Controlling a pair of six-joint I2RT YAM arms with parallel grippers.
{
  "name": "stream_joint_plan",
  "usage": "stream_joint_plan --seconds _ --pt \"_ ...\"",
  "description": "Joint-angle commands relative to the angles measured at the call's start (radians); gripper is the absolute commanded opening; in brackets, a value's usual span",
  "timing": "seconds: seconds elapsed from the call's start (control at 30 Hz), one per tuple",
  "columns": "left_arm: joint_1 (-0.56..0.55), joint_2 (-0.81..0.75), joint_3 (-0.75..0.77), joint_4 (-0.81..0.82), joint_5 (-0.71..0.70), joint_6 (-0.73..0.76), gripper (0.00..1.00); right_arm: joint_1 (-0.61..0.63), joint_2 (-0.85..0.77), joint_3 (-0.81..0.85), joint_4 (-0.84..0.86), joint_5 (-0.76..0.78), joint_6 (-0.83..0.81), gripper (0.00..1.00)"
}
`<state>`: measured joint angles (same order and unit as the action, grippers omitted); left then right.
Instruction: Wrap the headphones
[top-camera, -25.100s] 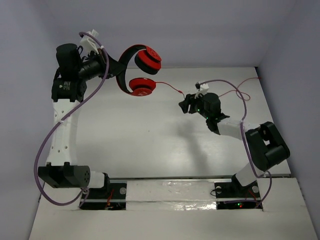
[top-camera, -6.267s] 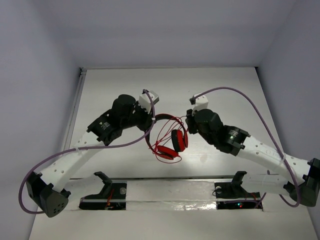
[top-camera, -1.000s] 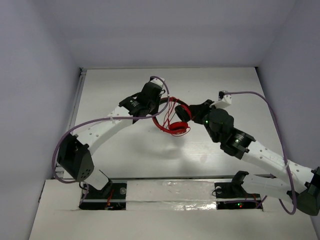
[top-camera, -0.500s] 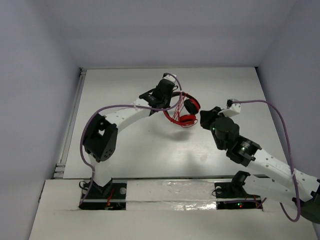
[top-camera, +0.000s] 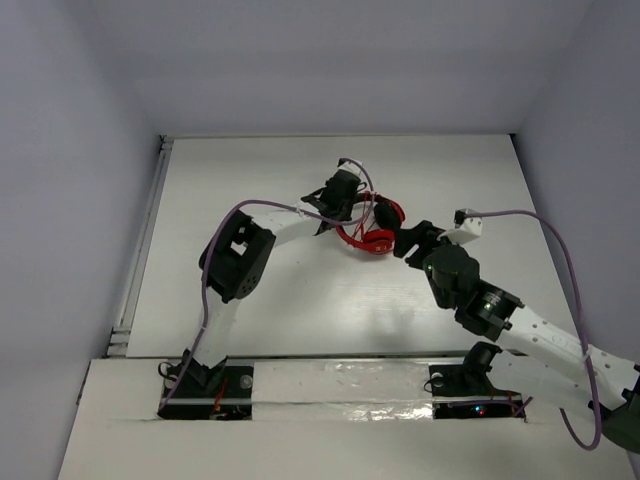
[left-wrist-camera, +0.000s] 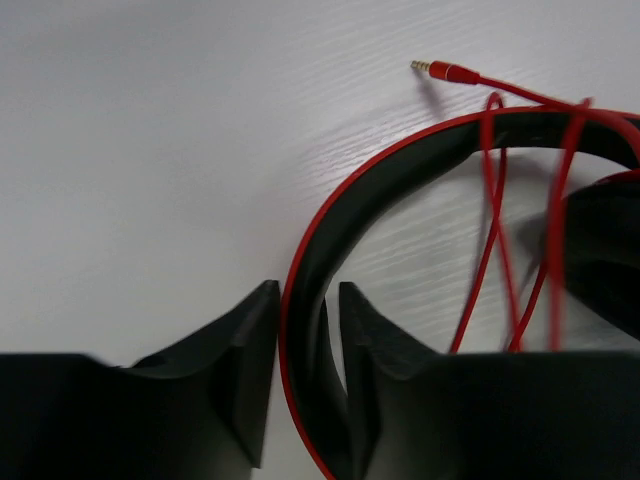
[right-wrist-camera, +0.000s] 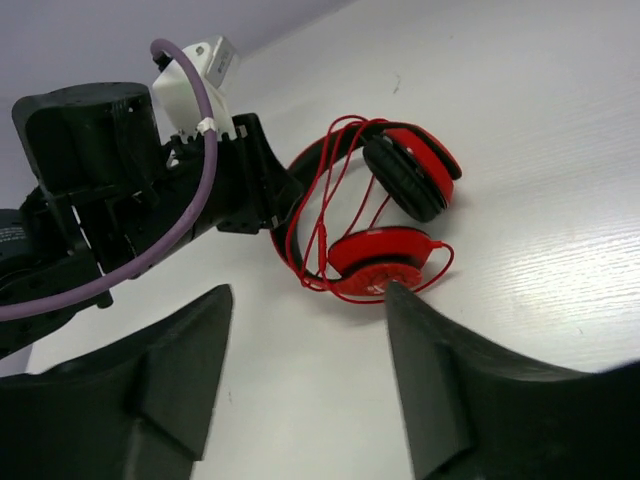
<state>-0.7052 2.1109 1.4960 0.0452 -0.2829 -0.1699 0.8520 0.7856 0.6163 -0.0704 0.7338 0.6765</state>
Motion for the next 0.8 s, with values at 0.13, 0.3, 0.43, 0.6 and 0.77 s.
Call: stream_joint_plan --seconds 0.13,0.3,0.43,0.6,0.77 --pt "0.016 -0.052 0.001 0.091 -0.002 -0.039 0.55 0.002 -0.008 0.006 0.037 0.026 -0.008 0.79" --pt "0.016 -0.25 -0.141 0.15 -0.058 -0.082 0.96 0.002 -0.043 0.034 0.023 0.0 -0.011 0.8" --pt "0.016 -0.409 -0.238 0.134 -0.13 -0.146 0.99 0.002 -0.095 0.056 0.0 -0.025 -0.023 0.67" --pt "0.016 -0.575 -0.324 0.018 -0.222 -0.2 0.99 0.002 -0.15 0.102 -0.049 -0.06 -0.049 0.0" --pt "0.016 -0.786 -0.496 -0.027 -0.309 -0.266 0.99 0.002 -0.216 0.138 -0.075 -0.06 -0.074 0.0"
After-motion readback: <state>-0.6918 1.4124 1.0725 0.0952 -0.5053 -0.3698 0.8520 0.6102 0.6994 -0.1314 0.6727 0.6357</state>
